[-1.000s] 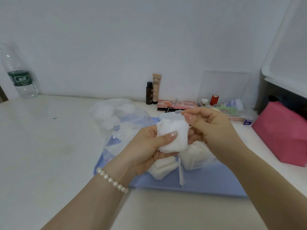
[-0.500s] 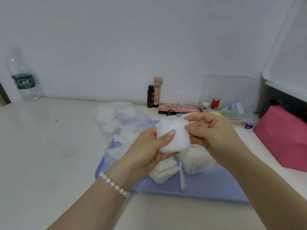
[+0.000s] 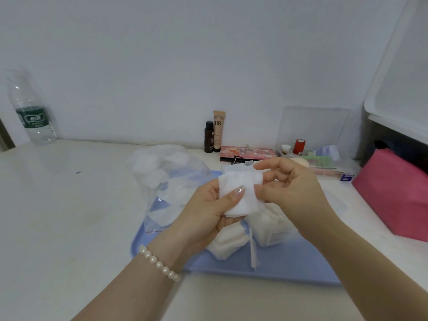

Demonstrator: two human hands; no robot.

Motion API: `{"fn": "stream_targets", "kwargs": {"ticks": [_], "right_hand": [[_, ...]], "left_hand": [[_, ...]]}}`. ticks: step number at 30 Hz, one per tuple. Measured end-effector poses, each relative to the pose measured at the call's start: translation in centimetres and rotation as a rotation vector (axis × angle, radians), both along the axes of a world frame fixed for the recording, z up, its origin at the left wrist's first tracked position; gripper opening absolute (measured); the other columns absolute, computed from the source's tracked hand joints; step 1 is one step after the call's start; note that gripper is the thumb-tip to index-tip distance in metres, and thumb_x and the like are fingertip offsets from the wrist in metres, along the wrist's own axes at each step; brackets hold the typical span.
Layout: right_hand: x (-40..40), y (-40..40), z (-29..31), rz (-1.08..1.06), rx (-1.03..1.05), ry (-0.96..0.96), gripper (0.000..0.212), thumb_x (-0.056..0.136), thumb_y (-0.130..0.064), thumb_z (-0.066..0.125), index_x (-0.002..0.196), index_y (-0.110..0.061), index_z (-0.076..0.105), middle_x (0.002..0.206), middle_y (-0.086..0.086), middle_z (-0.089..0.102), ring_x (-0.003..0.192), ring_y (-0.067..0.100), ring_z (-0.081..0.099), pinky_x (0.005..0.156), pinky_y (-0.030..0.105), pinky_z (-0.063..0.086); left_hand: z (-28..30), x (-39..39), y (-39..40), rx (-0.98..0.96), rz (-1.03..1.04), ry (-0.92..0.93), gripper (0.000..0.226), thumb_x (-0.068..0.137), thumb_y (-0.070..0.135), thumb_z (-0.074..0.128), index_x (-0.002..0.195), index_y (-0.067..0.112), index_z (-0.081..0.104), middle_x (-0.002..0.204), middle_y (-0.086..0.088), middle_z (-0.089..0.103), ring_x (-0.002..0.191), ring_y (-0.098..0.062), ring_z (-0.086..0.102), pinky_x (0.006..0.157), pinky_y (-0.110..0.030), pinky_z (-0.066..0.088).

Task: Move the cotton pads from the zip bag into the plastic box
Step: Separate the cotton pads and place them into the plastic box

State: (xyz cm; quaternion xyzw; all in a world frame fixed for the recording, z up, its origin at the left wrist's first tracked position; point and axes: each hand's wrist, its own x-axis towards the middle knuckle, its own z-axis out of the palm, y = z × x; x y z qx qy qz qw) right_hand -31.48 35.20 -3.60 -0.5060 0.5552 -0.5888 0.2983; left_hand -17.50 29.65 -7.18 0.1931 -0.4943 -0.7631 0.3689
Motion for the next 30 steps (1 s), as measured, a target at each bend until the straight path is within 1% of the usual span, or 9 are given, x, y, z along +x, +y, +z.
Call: {"fn": "stream_targets", "kwargs": {"ticks": [7,9,12,14,16,21,23,26,30], "right_hand": [[0.5,-0.2,-0.6,-0.053,-0.053,0.153,0.035,0.068,0.012,0.064,0.081,-0.020,0.056,0.061,-0.005,0.050,0.042,0.001,0.041,0.044,0.014,0.039],[0.6,-0.3,-1.1,-0.094,-0.057,0.216,0.034,0.065,0.003,0.067,0.080,-0.025,0.054,0.057,-0.012,0.049,0.045,0.002,0.041,0.046,0.016,0.037],[0.9,-0.3,-1.5,-0.118,-0.064,0.237,0.028,0.057,-0.012,0.063,0.076,-0.029,0.054,0.061,0.003,0.054,0.058,0.016,0.051,0.052,0.031,0.042],[0.8,-0.2,-1.3,-0.109,-0.102,0.198,0.028,0.062,-0.003,0.066,0.073,-0.025,0.056,0.059,0.001,0.059,0.058,0.014,0.055,0.051,0.028,0.046],[0.5,-0.3,-1.0,-0.082,-0.133,0.100,0.032,0.068,0.014,0.067,0.071,-0.016,0.056,0.054,-0.009,0.060,0.052,0.003,0.055,0.047,0.016,0.046],[-0.1,-0.2,-0.6,-0.125,-0.114,0.008,0.028,0.078,0.011,0.060,0.066,-0.011,0.046,0.056,-0.004,0.047,0.043,-0.001,0.041,0.041,0.011,0.035],[-0.3,-0.2,-0.5,-0.127,-0.079,-0.003,0.029,0.079,0.010,0.056,0.065,-0.012,0.043,0.059,-0.003,0.041,0.045,0.000,0.037,0.043,0.012,0.032],[-0.7,-0.4,-0.4,-0.108,-0.027,-0.010,0.030,0.080,0.009,0.052,0.064,-0.014,0.041,0.065,0.002,0.041,0.061,0.015,0.038,0.053,0.026,0.031],[-0.9,-0.5,-0.6,-0.085,0.018,0.049,0.031,0.080,0.011,0.051,0.066,-0.015,0.042,0.074,0.006,0.045,0.065,0.018,0.038,0.053,0.026,0.032]], "left_hand": [[-0.2,-0.2,0.1,0.011,-0.029,-0.015,0.042,0.081,0.023,0.054,0.117,0.004,0.058,0.110,-0.012,0.069,0.098,-0.020,0.067,0.083,-0.030,0.056],[-0.3,-0.3,0.3,0.028,-0.053,-0.017,0.045,0.082,0.026,0.052,0.119,0.003,0.057,0.115,-0.013,0.067,0.104,-0.022,0.065,0.087,-0.031,0.054],[-0.3,-0.5,0.5,0.060,-0.058,0.000,0.042,0.080,0.027,0.053,0.114,0.003,0.060,0.111,-0.012,0.068,0.098,-0.019,0.066,0.084,-0.030,0.055],[-0.3,-0.6,0.5,0.104,-0.054,0.027,0.044,0.078,0.026,0.054,0.113,0.000,0.060,0.110,-0.014,0.069,0.096,-0.019,0.067,0.084,-0.031,0.055],[-0.2,-0.5,0.2,0.158,-0.054,0.062,0.046,0.078,0.025,0.055,0.114,-0.003,0.059,0.111,-0.016,0.068,0.099,-0.022,0.067,0.083,-0.031,0.056],[0.0,-0.4,0.0,0.250,-0.054,0.106,0.040,0.077,0.017,0.057,0.111,-0.004,0.060,0.109,-0.018,0.068,0.096,-0.023,0.068,0.079,-0.030,0.057],[0.0,-0.4,0.0,0.262,-0.048,0.096,0.038,0.076,0.013,0.058,0.110,-0.004,0.060,0.107,-0.017,0.069,0.091,-0.021,0.070,0.076,-0.028,0.058],[-0.1,-0.5,0.0,0.268,-0.023,0.095,0.035,0.074,0.011,0.059,0.107,-0.002,0.062,0.103,-0.015,0.071,0.087,-0.020,0.070,0.072,-0.027,0.058],[-0.2,-0.7,-0.1,0.286,0.036,0.111,0.029,0.082,0.006,0.056,0.110,-0.002,0.060,0.103,-0.015,0.071,0.086,-0.020,0.071,0.067,-0.026,0.058]]}}
